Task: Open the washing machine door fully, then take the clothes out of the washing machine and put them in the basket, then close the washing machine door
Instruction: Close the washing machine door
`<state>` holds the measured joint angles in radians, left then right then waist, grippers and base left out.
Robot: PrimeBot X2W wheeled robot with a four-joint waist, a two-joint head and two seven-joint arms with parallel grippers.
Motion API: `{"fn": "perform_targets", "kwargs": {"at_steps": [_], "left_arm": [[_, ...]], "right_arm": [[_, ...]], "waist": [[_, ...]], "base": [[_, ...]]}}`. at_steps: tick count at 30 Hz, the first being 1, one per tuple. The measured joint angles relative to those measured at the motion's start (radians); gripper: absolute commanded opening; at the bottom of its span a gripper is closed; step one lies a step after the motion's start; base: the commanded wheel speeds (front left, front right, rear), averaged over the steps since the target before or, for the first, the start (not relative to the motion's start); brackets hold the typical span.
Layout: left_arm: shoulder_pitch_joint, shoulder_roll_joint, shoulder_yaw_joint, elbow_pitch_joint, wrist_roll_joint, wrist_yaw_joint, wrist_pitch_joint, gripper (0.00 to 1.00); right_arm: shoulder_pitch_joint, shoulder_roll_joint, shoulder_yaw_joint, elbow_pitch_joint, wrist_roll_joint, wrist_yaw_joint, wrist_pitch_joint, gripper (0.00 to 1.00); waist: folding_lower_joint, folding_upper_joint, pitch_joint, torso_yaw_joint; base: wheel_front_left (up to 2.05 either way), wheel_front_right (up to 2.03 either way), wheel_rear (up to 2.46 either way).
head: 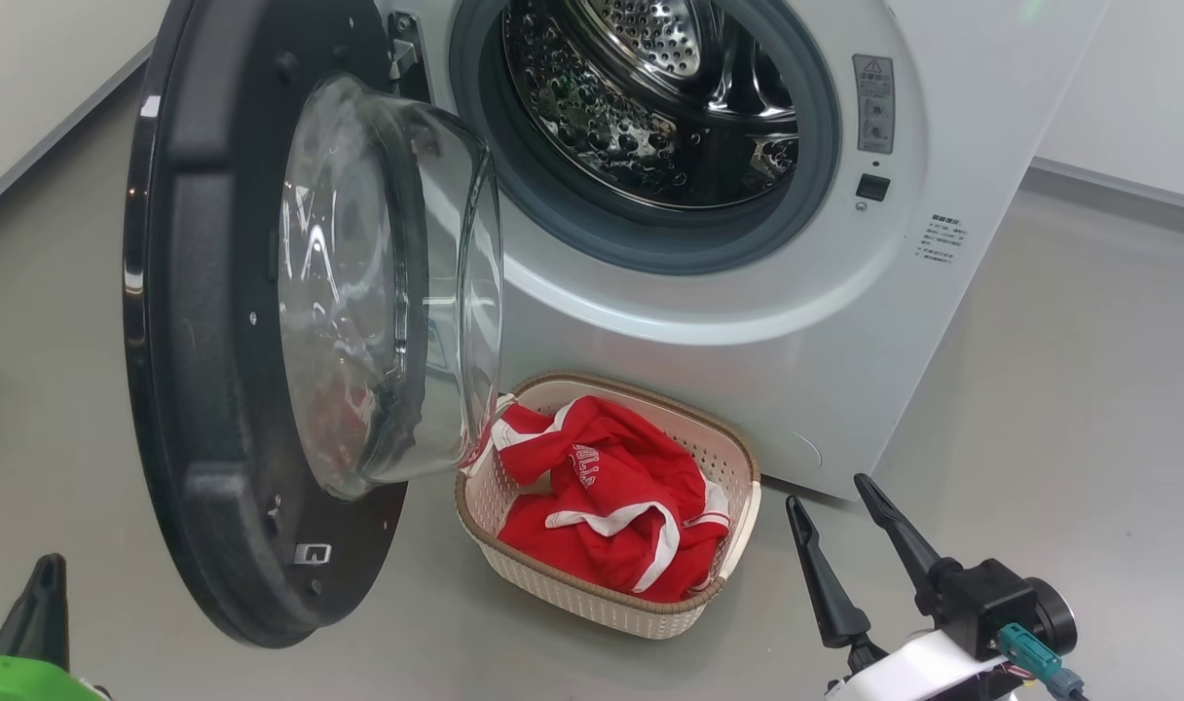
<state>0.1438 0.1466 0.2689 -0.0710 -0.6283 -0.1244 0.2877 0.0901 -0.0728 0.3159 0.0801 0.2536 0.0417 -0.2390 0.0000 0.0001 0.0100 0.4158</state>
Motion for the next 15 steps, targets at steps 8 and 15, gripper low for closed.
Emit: {"fn": "perform_targets", "kwargs": {"at_steps": [8,15], "left_arm": [[0.017,-0.008,-0.027,0.074,0.081,0.0,-0.159,1.0],[0.021,-0.011,-0.04,0.131,0.097,-0.001,-0.279,1.0]], "right_arm": [[0.0,0.0,0.0,0.001,0.0,0.0,-0.001,1.0],[0.0,-0.001,0.0,0.001,0.0,0.0,-0.001,1.0]], "waist": [[0.0,0.0,0.002,0.0],[0.0,0.0,0.002,0.0]], "base": [[0.0,0.0,0.0],[0.0,0.0,0.0]]}}
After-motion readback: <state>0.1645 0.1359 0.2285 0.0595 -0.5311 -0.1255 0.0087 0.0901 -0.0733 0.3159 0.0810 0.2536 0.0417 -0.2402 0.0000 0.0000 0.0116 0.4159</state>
